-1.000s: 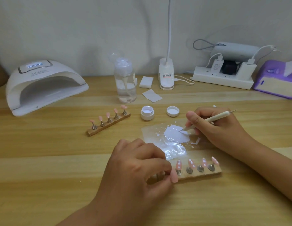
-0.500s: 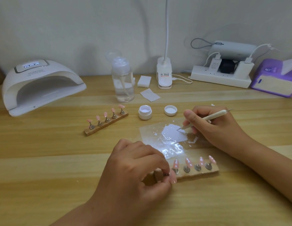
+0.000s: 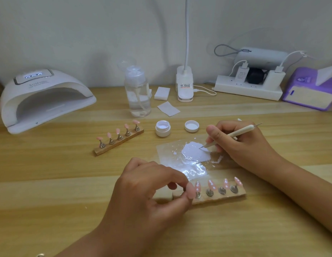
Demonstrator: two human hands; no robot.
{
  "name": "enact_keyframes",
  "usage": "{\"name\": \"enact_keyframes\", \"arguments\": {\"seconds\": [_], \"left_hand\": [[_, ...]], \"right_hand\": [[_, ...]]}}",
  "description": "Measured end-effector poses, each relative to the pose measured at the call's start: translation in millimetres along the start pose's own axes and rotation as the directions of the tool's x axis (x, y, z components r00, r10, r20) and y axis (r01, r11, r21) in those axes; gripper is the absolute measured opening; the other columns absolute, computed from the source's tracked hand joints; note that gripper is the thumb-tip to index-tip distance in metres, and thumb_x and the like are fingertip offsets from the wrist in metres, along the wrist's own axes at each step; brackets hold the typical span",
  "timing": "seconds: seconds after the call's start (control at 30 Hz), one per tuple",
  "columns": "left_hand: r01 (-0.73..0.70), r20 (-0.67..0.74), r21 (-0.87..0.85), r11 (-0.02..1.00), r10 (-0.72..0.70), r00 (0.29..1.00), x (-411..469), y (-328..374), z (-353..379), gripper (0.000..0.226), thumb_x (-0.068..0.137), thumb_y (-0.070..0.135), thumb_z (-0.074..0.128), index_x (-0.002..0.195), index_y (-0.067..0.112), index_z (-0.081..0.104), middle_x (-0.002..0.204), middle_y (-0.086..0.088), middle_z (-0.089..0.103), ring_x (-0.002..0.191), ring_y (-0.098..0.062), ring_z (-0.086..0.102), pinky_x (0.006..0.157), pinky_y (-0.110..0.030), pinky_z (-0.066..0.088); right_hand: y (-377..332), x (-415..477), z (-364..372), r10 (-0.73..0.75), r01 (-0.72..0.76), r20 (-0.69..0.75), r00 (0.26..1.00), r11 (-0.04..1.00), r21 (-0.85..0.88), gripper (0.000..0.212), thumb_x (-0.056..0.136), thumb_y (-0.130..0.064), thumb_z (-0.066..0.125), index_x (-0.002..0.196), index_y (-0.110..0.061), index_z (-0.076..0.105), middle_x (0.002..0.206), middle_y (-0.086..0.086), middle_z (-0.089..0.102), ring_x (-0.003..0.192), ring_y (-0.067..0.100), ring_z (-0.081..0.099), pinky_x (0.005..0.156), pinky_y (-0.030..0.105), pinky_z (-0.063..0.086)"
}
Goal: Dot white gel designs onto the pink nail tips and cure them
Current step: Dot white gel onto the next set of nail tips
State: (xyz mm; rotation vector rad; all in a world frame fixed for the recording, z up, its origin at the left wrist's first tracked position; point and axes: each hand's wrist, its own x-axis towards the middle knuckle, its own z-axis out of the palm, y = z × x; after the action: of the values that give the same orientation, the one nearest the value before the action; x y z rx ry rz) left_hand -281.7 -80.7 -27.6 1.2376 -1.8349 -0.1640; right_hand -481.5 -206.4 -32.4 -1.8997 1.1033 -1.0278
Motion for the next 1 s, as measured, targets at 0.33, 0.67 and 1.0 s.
{"name": "enact_keyframes", "arguments": {"seconds": [0.33,0.67,1.0], "left_hand": [[0.115,0.003,-0.092,0.989,-0.115,0.993,2,-3,-2,0.004,0.073,0.036,0.072,0.071,0.033,0.070,0.080,0.024,0.070,0.075,-0.001,0.063,0.078,-0.028,0.041],[0.269,0.036,-0.294,0.917,-0.270,0.962,1,-14,2,0.008,0.078,0.048,0.070,0.074,0.042,0.074,0.082,0.016,0.072,0.089,-0.021,0.070,0.064,-0.031,0.057],[0.300,0.084,-0.337,0.893,-0.289,0.954,0,-18,5,0.015,0.080,0.052,0.068,0.077,0.041,0.076,0.084,0.012,0.068,0.093,-0.018,0.071,0.058,-0.031,0.051]], "right_hand": [[0,0,1,-0.012,0.012,-0.010,1.000,1.000,-0.001,0.040,0.085,-0.053,0.059,0.062,-0.022,0.068,0.055,0.003,0.060,0.051,0.009,0.051,0.050,0.015,0.038],[-1,0,1,-0.021,0.021,0.008,1.000,1.000,-0.005,0.039,0.084,-0.053,0.059,0.064,-0.020,0.069,0.061,0.005,0.066,0.057,0.022,0.060,0.053,0.020,0.044],[0,0,1,-0.032,0.032,-0.008,0.999,0.999,-0.008,0.039,0.086,-0.050,0.059,0.064,-0.019,0.068,0.058,0.001,0.064,0.053,0.018,0.056,0.052,0.018,0.041]]}}
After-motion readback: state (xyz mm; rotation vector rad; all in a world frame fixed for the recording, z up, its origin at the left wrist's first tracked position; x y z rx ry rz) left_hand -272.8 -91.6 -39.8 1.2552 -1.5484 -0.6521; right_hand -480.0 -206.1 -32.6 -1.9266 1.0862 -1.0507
